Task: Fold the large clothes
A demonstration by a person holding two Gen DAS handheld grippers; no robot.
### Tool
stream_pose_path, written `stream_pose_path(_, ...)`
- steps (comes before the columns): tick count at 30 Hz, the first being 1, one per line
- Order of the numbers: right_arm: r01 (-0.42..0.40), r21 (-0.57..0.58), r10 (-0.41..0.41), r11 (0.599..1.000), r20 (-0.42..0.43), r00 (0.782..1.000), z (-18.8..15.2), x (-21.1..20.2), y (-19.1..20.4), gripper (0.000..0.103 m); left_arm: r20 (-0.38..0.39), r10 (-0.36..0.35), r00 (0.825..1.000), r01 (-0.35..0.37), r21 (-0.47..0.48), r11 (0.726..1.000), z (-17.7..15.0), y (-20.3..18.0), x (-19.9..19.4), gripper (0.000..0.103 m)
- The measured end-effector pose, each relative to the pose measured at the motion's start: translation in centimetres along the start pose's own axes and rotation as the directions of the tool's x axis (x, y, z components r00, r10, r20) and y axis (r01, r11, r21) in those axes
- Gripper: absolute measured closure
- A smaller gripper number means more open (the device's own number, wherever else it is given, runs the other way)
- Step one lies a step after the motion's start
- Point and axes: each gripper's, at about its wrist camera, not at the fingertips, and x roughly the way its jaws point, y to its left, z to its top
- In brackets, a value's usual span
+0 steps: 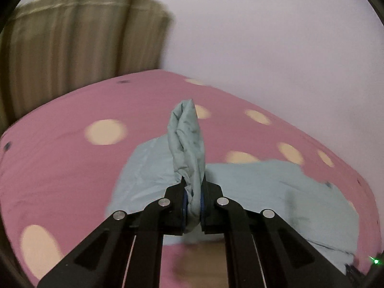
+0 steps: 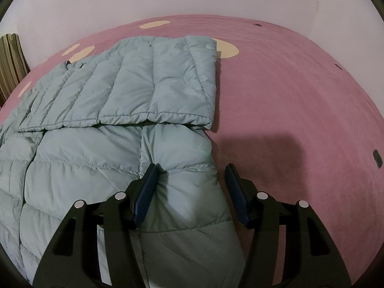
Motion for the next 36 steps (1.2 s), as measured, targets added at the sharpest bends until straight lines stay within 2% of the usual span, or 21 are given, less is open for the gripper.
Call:
stream_pose_path(3, -0.010, 0.008, 0.010, 1.000, 0.001, 1.000, 0.0, 0.0, -0.1, 0.045, -0.007, -0.052, 0.999, 0.053, 0.118, 0.992, -1.1, -7.1, 0.6, 0.096)
stream_pose_path(7, -0.018, 0.013, 0.018, 1.000, 0.002, 1.000, 0.0, 0.0, -0.3, 0.045, -0.060, -0.130, 0.990, 0.141, 0.247, 0.959, -4.1, -16.4, 1.4, 0.096)
stream_pose_path(10, -0.027, 0.020, 0.027, 0.999, 0.003, 1.000, 0.0, 0.0, -0.5, 0.044, -0.102, -0.156, 0.983, 0.180, 0.307, 0.934, -6.6, -21.1, 1.8, 0.096)
stream_pose_path(15, -0.037, 0.029, 0.037, 0.999, 0.004, 0.999, -0.1, 0.0, -0.5, 0.044, -0.174, -0.163, 0.971, 0.217, 0.363, 0.906, -10.1, -25.5, 3.1, 0.096)
stream_pose_path(22, -0.039, 0.033, 0.039, 0.999, 0.005, 0.999, -0.2, -0.1, -0.5, 0.044, -0.260, -0.162, 0.952, 0.256, 0.386, 0.886, -13.4, -27.7, 5.8, 0.096)
stream_pose_path(23, -0.039, 0.033, 0.039, 0.999, 0.005, 0.999, -0.2, -0.1, -0.5, 0.044, -0.271, -0.163, 0.949, 0.263, 0.386, 0.884, -13.6, -27.8, 5.8, 0.093)
stream_pose_path(25, -0.038, 0.032, 0.038, 0.999, 0.005, 0.999, -0.2, -0.1, -0.5, 0.044, -0.281, -0.175, 0.944, 0.279, 0.390, 0.878, -14.0, -28.1, 5.3, 0.084)
stream_pose_path(26, -0.037, 0.032, 0.037, 0.999, 0.005, 0.999, -0.2, -0.1, -0.5, 0.043, -0.284, -0.186, 0.941, 0.292, 0.396, 0.871, -14.0, -28.1, 4.8, 0.073)
stream_pose_path(27, -0.036, 0.031, 0.036, 0.999, 0.005, 0.999, -0.1, -0.1, -0.5, 0.043, -0.281, -0.198, 0.939, 0.302, 0.403, 0.864, -13.9, -28.1, 4.2, 0.055)
stream_pose_path(29, -0.034, 0.029, 0.034, 0.999, 0.005, 0.999, -0.1, -0.1, -0.5, 0.044, -0.255, -0.216, 0.942, 0.308, 0.410, 0.858, -13.5, -27.8, 2.8, 0.036)
stream_pose_path(30, -0.033, 0.028, 0.033, 0.999, 0.005, 0.999, -0.1, -0.1, -0.4, 0.044, -0.242, -0.229, 0.943, 0.314, 0.409, 0.857, -13.2, -27.6, 2.1, 0.031)
stream_pose_path(33, -0.030, 0.025, 0.029, 0.999, 0.004, 1.000, -0.1, -0.1, -0.3, 0.044, -0.216, -0.265, 0.940, 0.333, 0.398, 0.855, -11.9, -25.4, -0.4, 0.030)
stream_pose_path(36, -0.019, 0.016, 0.019, 1.000, 0.000, 1.000, 0.0, -0.1, -0.2, 0.044, -0.173, -0.244, 0.954, 0.293, 0.374, 0.880, -10.7, -21.7, -1.6, 0.028)
